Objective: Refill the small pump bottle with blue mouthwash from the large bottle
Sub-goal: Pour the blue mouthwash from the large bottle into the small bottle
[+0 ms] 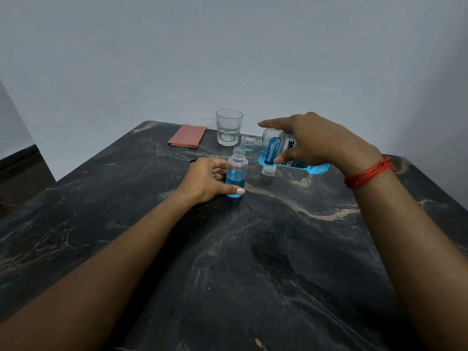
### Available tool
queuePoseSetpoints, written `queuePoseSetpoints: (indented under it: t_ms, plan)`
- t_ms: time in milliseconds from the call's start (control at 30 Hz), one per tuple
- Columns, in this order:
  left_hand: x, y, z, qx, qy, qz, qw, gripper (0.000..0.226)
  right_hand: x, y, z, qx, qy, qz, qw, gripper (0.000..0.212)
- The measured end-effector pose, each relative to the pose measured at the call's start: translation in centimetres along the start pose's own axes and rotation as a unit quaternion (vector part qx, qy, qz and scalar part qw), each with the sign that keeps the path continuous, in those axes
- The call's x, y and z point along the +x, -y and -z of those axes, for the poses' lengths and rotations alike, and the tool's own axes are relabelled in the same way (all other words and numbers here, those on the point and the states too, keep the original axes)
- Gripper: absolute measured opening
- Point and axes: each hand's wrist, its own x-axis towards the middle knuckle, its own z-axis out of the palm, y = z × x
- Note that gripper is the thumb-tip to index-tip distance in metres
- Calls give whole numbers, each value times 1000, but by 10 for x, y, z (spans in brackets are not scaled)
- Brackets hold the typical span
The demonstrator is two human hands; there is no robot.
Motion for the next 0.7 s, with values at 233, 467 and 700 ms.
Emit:
queuePoseSetpoints:
  t_ms: [233,467,700]
  plan:
    - [-2,-3,0,2,-3,0,1000,59,-1,1,1,-1,0,-4,1000,85]
    - [-1,-2,0,11,-6,6,1000,61,-2,3,2,-4,5,-6,1000,86]
    - [1,1,0,29,-14,5,999,68,-3,5,3,-3,7,-7,1000,85]
